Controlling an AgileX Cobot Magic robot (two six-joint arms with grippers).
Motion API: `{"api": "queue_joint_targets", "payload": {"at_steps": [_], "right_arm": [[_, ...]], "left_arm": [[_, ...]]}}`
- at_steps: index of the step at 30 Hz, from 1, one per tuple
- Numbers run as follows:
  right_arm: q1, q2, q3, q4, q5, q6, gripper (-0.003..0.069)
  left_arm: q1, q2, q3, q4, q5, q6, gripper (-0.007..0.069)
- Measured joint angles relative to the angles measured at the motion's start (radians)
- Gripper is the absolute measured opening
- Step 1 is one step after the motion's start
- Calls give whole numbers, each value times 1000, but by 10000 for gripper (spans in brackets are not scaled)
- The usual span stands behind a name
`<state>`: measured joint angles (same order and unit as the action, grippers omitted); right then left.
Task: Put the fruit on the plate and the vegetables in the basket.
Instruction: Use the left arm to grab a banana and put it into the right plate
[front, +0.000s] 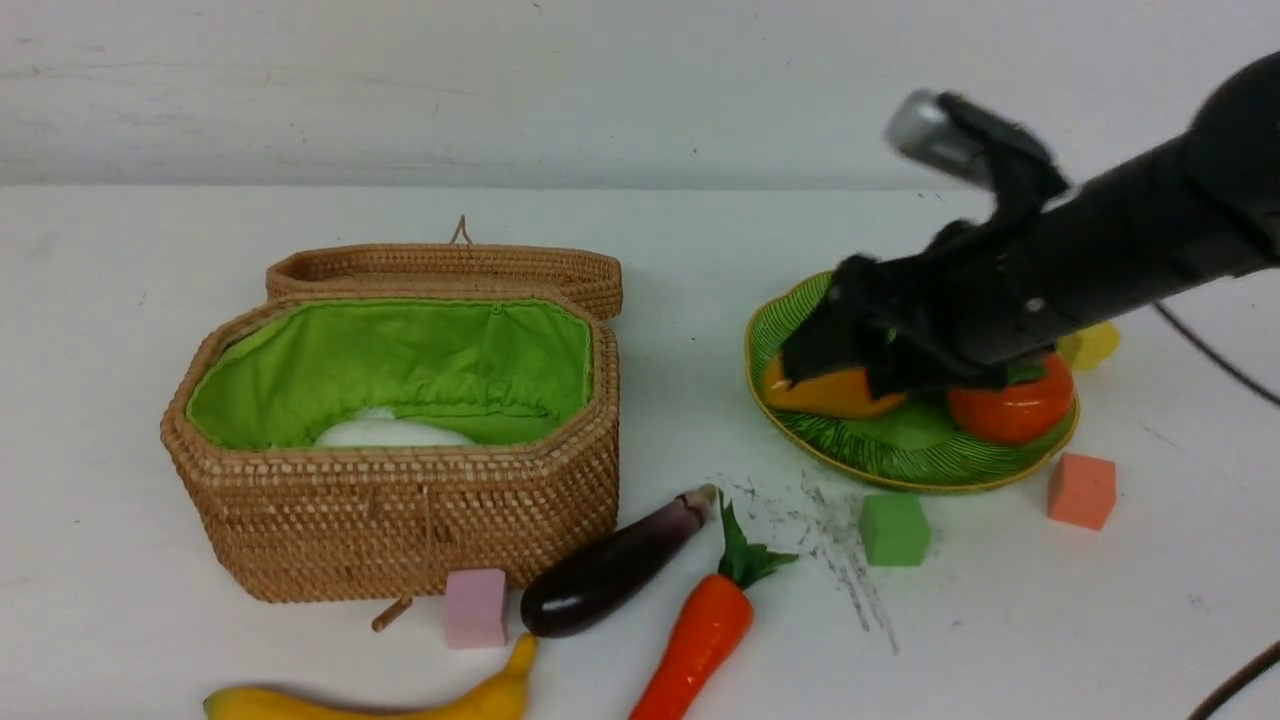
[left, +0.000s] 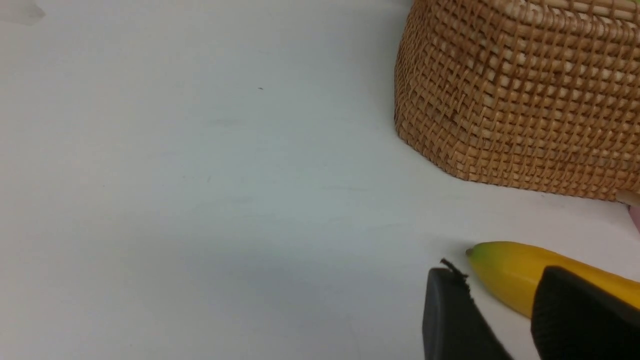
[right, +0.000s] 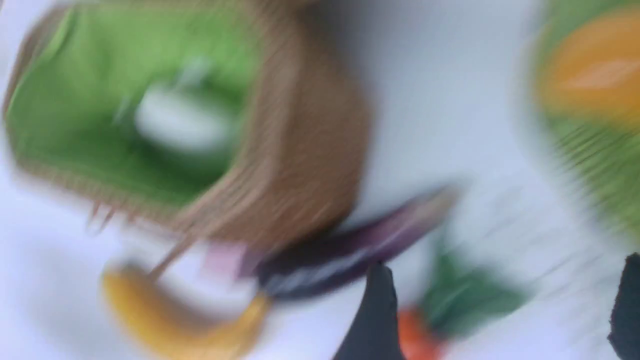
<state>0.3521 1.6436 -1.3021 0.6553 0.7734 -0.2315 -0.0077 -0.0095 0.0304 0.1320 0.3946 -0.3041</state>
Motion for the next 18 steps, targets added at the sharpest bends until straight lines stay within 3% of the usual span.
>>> {"api": "queue_joint_targets", "payload": {"at_steps": [5,7,8,11,18], "right_arm": [[197,40,0,-272,0,309,587],[264,73,0,-398,-1,507,587],[268,79,0,-420,-1,522,587],[321,129,0,-560,-1,738,587],[346,196,0,-632,-36,855,587]], "left_arm": [[0,0,0,0,0,0,239],[0,0,0,0,0,0,239],[0,0,0,0,0,0,239],[0,0,0,0,0,0,239],[0,0,0,0,0,0,239]]}}
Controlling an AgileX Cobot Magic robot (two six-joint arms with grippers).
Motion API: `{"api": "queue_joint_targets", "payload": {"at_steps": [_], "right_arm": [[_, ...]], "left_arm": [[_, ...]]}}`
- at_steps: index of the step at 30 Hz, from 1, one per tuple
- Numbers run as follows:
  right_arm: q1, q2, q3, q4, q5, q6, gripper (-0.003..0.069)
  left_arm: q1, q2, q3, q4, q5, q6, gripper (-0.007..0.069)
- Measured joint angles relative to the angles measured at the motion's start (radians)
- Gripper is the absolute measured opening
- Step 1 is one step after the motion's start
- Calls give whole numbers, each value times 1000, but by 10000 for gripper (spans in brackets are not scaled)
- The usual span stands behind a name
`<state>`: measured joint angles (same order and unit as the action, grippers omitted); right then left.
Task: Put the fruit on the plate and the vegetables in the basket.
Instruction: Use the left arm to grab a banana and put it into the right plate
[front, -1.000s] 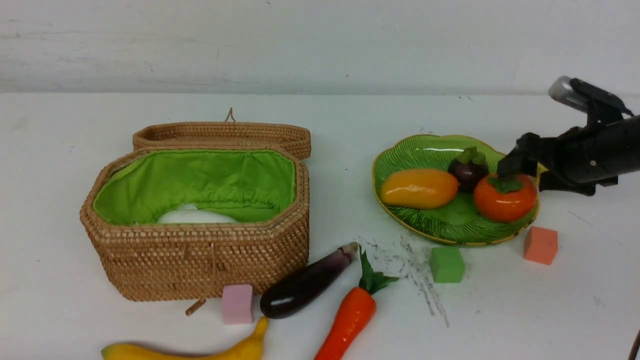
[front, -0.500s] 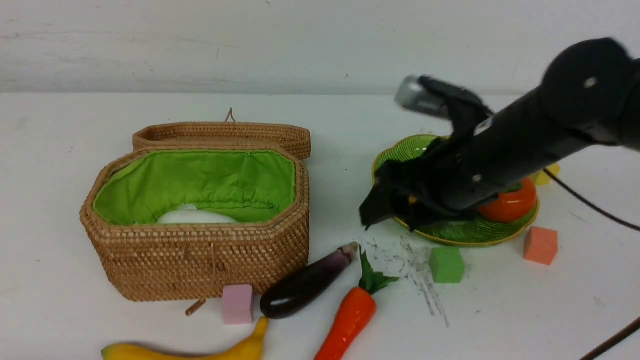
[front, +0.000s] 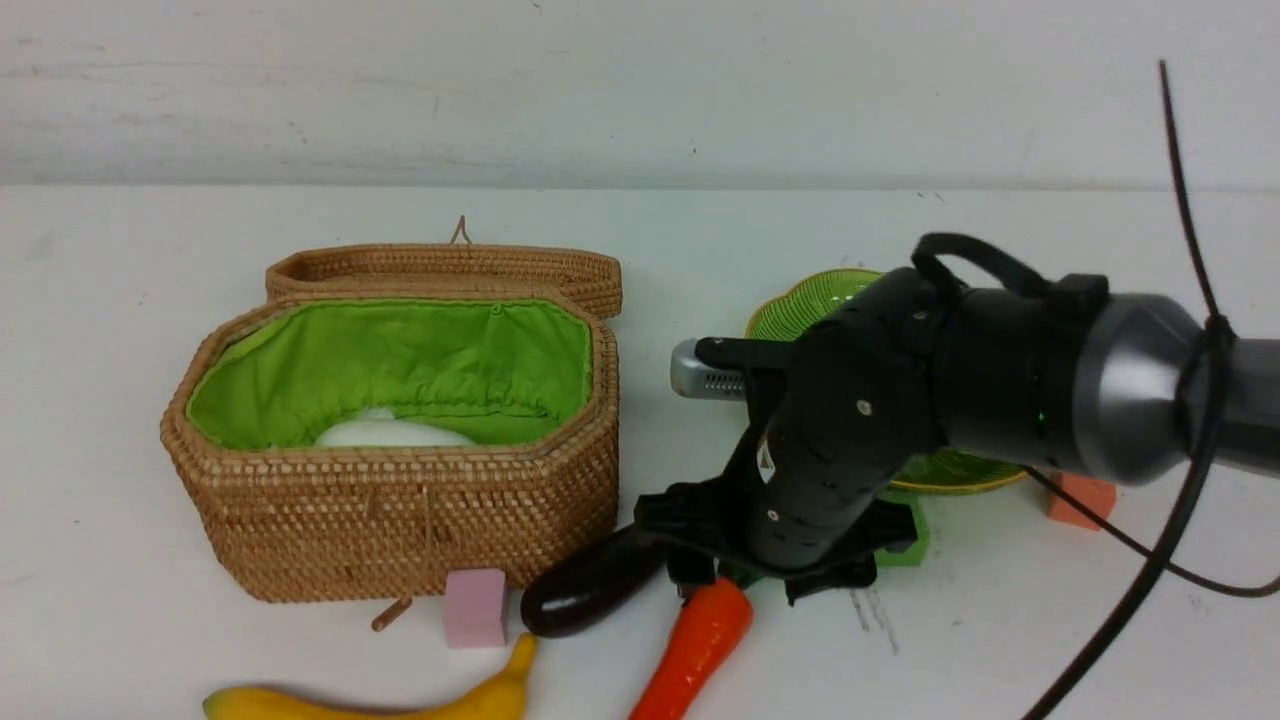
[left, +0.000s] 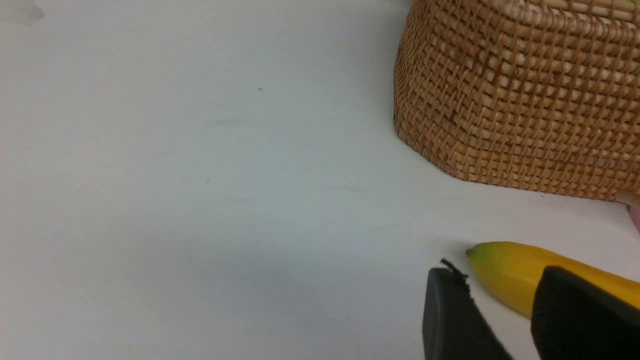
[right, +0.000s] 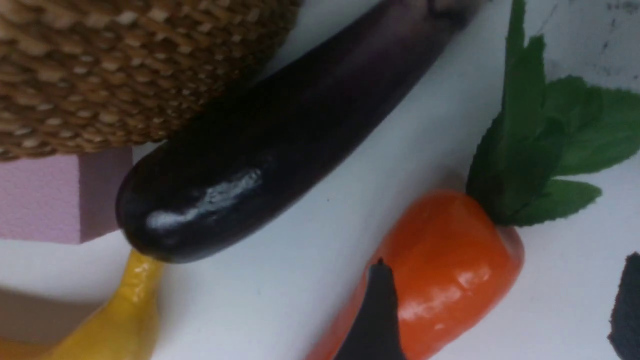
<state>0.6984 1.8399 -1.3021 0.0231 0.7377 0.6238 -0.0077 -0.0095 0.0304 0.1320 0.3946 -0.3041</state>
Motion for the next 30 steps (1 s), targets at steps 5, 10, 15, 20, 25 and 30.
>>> {"api": "queue_joint_targets", "payload": {"at_steps": [5,10,15,20,25,30], "right_arm": [[1,-15,0,-23,21,-15,586],[-13,-161,0,-205,214,-128,507],[-105,-416,23,-376,376,-200,221],[-153,-701,126,-296,423,-363,-4],[-153,-1048,344,-164,351,-419,-8],[-153,-1309,536,-106,272,-376,-8]], "left_arm": [[0,0,0,0,0,0,239],[0,0,0,0,0,0,239],[0,0,0,0,0,0,239],[0,0,0,0,0,0,239],[0,0,0,0,0,0,239],[0,0,0,0,0,0,239]]}}
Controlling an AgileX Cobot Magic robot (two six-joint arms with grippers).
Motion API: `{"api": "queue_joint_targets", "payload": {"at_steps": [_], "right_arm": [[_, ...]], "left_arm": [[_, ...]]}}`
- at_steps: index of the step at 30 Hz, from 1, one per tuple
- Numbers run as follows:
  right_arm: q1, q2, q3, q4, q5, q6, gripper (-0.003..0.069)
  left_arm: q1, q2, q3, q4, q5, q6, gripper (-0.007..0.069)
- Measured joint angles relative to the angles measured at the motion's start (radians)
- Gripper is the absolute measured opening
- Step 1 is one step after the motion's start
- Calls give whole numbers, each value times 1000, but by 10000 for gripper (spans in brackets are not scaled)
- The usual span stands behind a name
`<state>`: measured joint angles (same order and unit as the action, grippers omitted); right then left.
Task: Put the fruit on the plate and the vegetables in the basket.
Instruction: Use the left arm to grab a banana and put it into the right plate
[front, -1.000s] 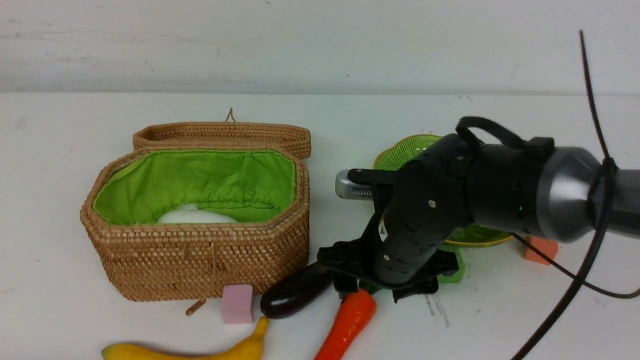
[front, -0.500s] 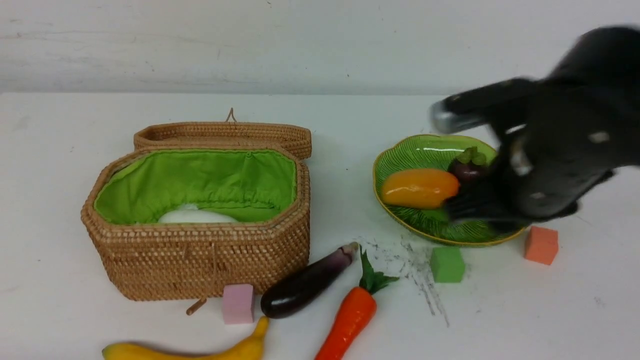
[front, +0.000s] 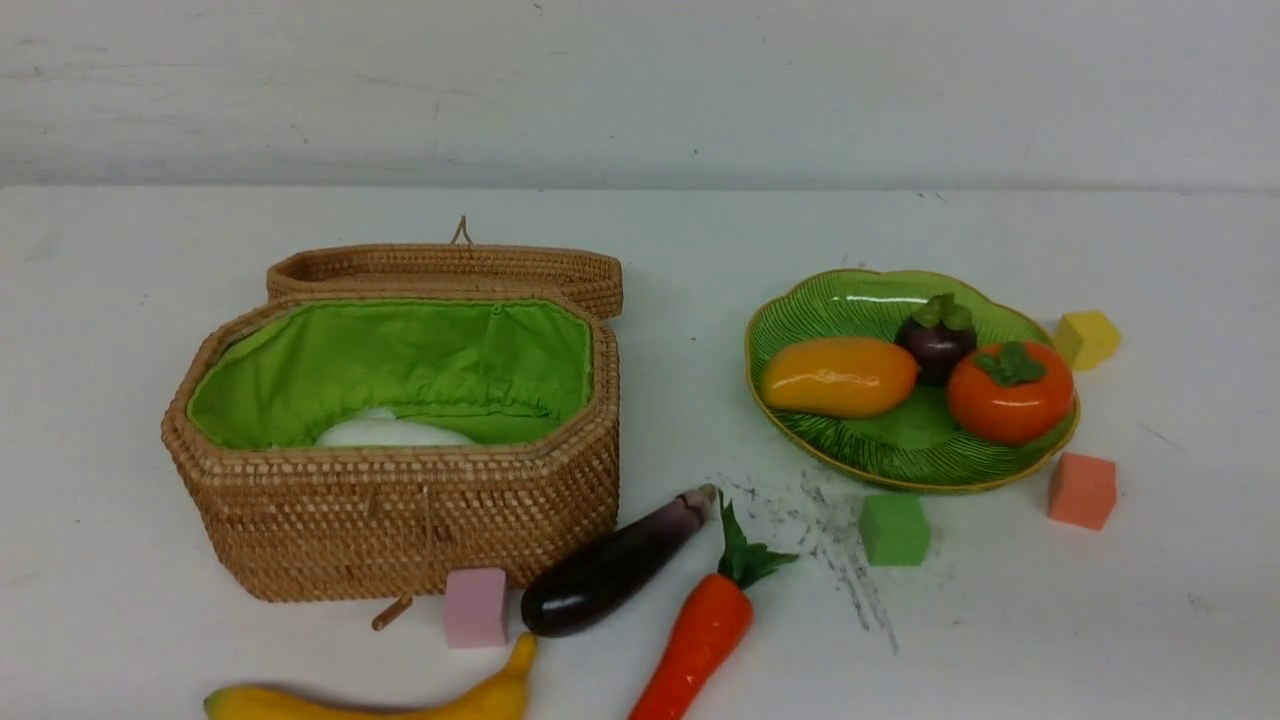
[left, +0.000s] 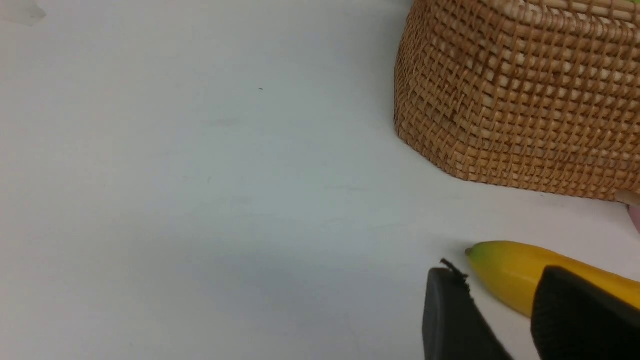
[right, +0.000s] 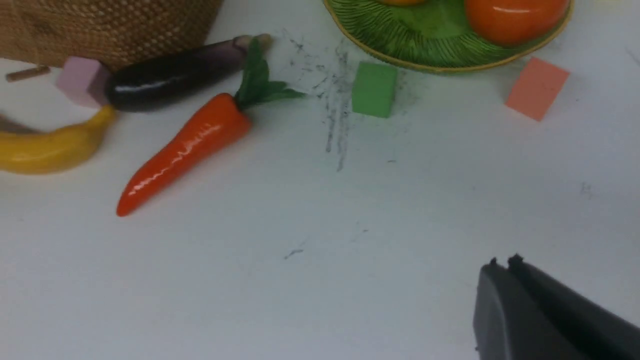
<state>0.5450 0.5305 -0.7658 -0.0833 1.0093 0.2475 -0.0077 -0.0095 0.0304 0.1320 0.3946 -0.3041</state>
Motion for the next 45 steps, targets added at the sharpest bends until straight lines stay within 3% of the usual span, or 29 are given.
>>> {"api": "queue_joint_targets", "payload": {"at_steps": [7,18,20,26,30,38,45], "right_arm": [[0,-127,150,98,-62,9,-8],[0,-128,175,109,-104,11,-7],[0,-128,175,95,-118,11,-6],[-14,-133,186,-141,-319,43,-2],[-124,-145,234,-180,-436,110,0],[-479,-274,543,-130,-567,139,4],[-615,-522,773,-135,-630,139,8]], "left_arm": [[0,0,0,0,0,0,239],[0,0,0,0,0,0,239],[0,0,0,0,0,0,239],[0,0,0,0,1,0,239],[0,0,0,0,1,0,239],[0,0,0,0,0,1,239],[0,0,0,0,2,1,239]]}}
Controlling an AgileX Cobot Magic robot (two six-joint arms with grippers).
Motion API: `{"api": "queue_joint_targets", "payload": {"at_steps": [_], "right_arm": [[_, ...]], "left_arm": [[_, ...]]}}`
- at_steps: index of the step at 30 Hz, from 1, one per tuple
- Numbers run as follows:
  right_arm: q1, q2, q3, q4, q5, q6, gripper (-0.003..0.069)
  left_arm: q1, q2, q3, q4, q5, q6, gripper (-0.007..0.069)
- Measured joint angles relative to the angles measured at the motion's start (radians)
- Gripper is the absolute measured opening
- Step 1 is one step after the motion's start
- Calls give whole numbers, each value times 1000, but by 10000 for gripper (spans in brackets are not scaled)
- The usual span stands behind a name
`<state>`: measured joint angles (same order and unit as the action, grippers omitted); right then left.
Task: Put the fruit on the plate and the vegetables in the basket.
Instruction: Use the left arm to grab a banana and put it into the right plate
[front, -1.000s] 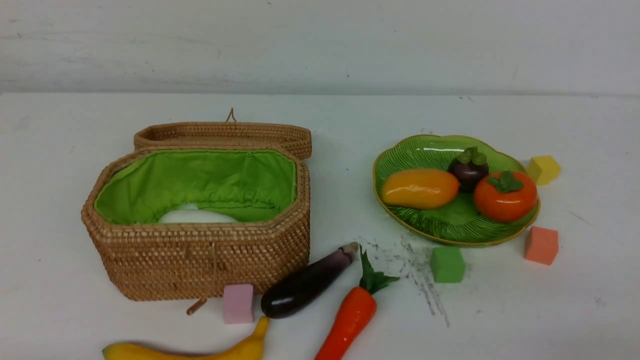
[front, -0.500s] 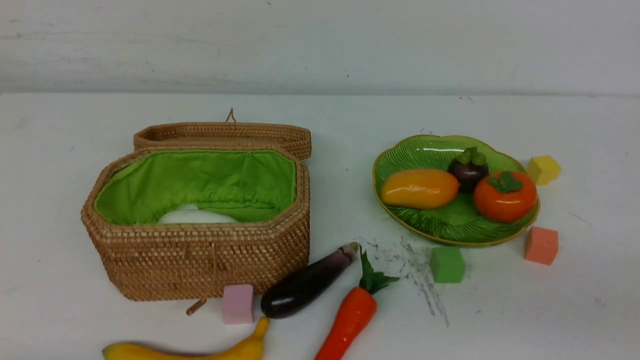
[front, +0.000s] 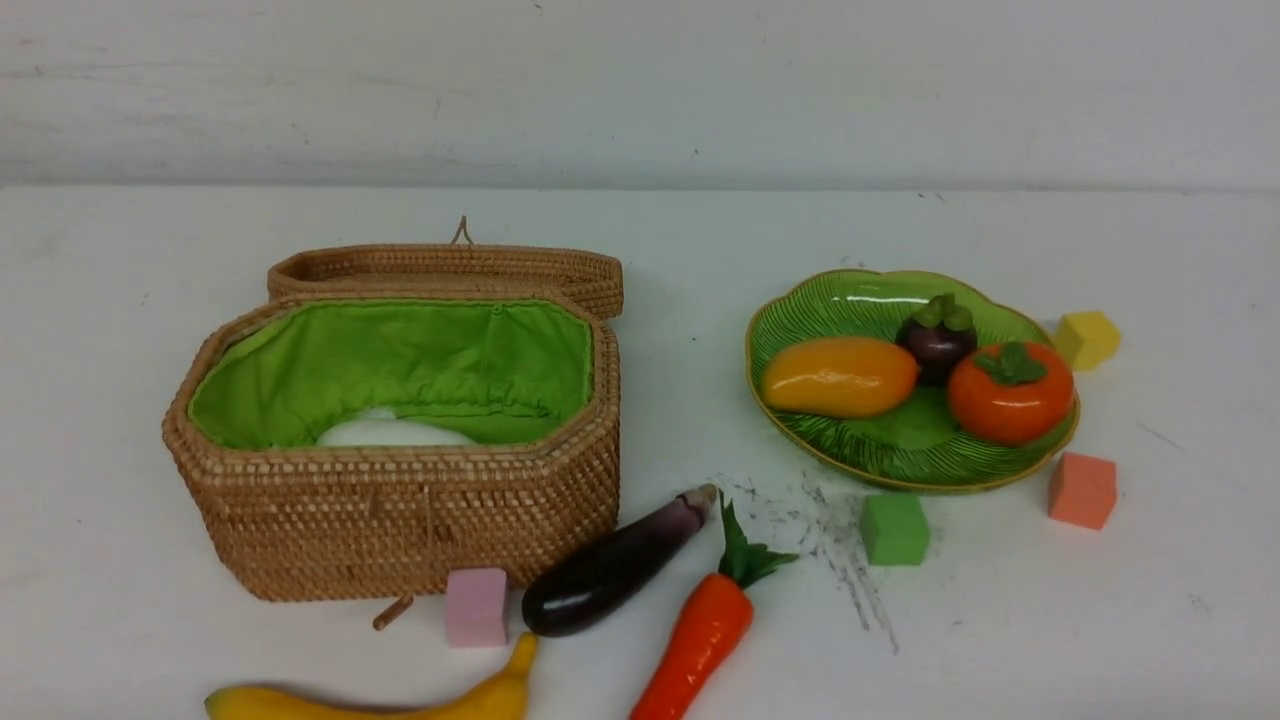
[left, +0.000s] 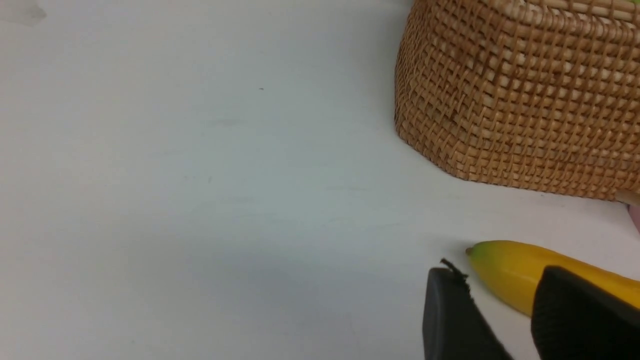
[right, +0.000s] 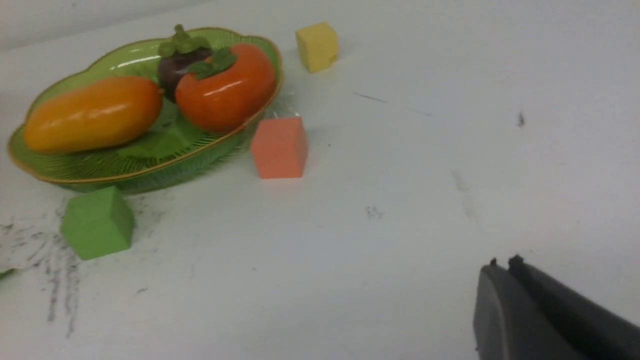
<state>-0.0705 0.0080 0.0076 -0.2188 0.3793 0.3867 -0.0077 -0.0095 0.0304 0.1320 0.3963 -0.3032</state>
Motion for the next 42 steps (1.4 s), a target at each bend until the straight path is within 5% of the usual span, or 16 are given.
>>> {"api": "queue_joint_targets", "payload": {"at_steps": [42], "right_arm": [[-52,-17,7,-16,10,-9,59]], "left_arm": [[0,0,0,21,-2,0,239]]}}
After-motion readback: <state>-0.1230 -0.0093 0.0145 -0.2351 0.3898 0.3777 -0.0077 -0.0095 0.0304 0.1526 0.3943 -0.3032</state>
